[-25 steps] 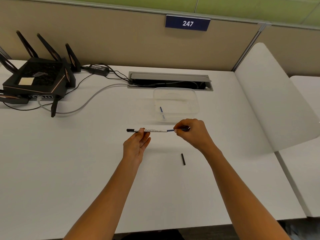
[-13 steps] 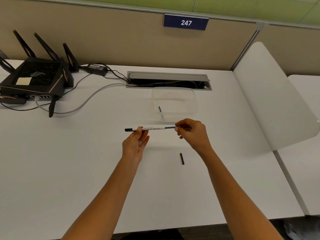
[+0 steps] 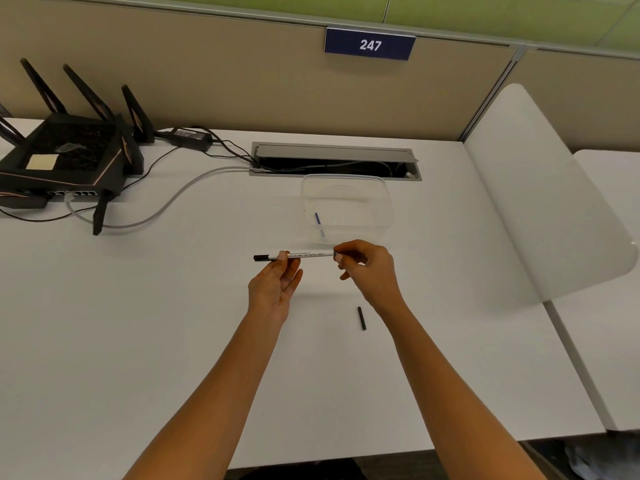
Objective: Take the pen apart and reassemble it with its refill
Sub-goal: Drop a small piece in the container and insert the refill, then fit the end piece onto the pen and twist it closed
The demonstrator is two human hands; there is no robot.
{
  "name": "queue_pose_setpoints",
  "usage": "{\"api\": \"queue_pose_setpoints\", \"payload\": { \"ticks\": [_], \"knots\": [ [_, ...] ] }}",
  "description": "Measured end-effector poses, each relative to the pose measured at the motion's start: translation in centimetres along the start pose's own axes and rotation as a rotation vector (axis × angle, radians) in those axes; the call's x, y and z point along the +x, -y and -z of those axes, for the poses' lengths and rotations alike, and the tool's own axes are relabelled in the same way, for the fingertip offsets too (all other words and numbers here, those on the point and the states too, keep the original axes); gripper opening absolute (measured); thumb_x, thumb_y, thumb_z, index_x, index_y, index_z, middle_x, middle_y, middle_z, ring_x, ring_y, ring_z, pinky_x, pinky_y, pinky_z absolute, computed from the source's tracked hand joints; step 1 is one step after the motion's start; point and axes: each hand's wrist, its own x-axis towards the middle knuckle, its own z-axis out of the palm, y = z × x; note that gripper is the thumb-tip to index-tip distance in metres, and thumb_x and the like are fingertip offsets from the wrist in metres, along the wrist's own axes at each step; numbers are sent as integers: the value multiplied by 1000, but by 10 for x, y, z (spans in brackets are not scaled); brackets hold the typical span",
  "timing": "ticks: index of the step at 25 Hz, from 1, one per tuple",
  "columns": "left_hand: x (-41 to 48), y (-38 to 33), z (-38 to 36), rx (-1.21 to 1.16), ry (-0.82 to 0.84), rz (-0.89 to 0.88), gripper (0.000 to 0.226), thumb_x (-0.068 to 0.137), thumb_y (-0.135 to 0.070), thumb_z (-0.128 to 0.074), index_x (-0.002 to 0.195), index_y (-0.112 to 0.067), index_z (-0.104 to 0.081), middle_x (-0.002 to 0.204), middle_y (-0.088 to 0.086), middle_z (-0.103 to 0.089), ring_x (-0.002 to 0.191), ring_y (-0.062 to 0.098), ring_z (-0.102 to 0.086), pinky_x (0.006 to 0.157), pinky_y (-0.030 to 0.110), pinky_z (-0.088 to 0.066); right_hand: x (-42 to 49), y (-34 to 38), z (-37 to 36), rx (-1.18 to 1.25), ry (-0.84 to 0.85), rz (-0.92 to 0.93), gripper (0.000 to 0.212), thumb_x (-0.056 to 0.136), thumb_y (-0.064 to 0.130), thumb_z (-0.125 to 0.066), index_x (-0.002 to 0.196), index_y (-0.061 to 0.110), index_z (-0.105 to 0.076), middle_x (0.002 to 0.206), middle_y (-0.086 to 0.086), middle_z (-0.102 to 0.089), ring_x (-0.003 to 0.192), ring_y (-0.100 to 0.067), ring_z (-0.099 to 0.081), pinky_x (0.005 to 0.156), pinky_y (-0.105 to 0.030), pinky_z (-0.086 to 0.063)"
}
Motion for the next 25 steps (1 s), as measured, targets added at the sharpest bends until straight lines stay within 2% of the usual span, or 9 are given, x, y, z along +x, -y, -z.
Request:
{"api": "queue_pose_setpoints", "payload": {
  "ticks": [4, 7, 9, 12, 13, 15, 17, 21, 25],
  "knots": [
    [0, 1, 0, -9, -12, -2, 9, 87, -16, -66, 92, -8, -68, 77, 2, -77, 77, 12, -74, 67, 29, -58, 0, 1, -3, 44, -5, -7, 26, 85, 5, -68, 77, 30, -72, 73, -1, -71, 65, -14, -67, 54, -22, -57],
    [0, 0, 4, -8, -14, -2, 9, 88, -16, -66, 91, -9, -68, 76, 1, -77, 76, 11, -74, 66, 29, -58, 1, -4, 4, 27, 6, -20, 25, 86, 10, -68, 82, 34, -75, 74, 0, -73, 68, -16, -67, 55, -22, -57],
    [1, -1, 7, -10, -12, -1, 8, 88, -16, -66, 90, -9, -69, 76, 0, -77, 76, 11, -74, 66, 29, -58, 2, -16, 15, -4, -15, -99, 19, 86, 11, -68, 84, 29, -76, 73, 4, -73, 67, -14, -67, 54, -22, -57],
    [2, -2, 9, -23, -18, -4, 8, 88, -16, -66, 89, -9, -69, 74, 0, -77, 75, 11, -74, 70, 30, -57, 0, -45, 32, -334, 42, -320, 4, 83, 16, -72, 80, 18, -73, 71, 5, -69, 65, -19, -67, 63, -30, -60],
    [2, -2, 9, -27, -20, -2, 8, 88, -16, -66, 89, -8, -69, 74, 0, -76, 75, 12, -74, 72, 31, -57, -5, -55, 35, -486, 79, -397, 6, 82, 19, -74, 78, 16, -71, 71, 4, -67, 65, -19, -65, 66, -31, -59],
    [2, -1, 9, -32, -19, 7, 8, 88, -15, -66, 88, -8, -69, 73, 0, -76, 75, 12, -73, 73, 31, -57, -17, -74, 35, -643, 113, -485, 14, 78, 23, -78, 78, 14, -67, 77, 0, -66, 66, -17, -61, 61, -26, -50],
    [1, 0, 8, -27, -19, 9, 7, 88, -15, -66, 88, -8, -68, 72, 0, -76, 73, 11, -73, 73, 31, -56, -29, -84, 30, -661, 102, -505, 18, 74, 24, -79, 78, 15, -65, 84, -2, -67, 68, -15, -59, 58, -25, -44],
    [-1, 2, 9, -20, -21, 5, 7, 88, -15, -66, 88, -8, -68, 72, 0, -76, 73, 11, -74, 72, 31, -56, -42, -93, 18, -720, 106, -483, 28, 75, 32, -79, 83, 15, -59, 87, -1, -61, 80, -23, -61, 63, -28, -43],
    [-2, 2, 12, -18, -25, 3, 7, 88, -15, -66, 88, -8, -68, 72, -1, -76, 72, 11, -74, 72, 31, -56, -46, -98, 10, -809, 110, -432, 11, 83, 18, -68, 88, 10, -63, 96, -9, -66, 85, -29, -66, 65, -30, -49]
  ]
}}
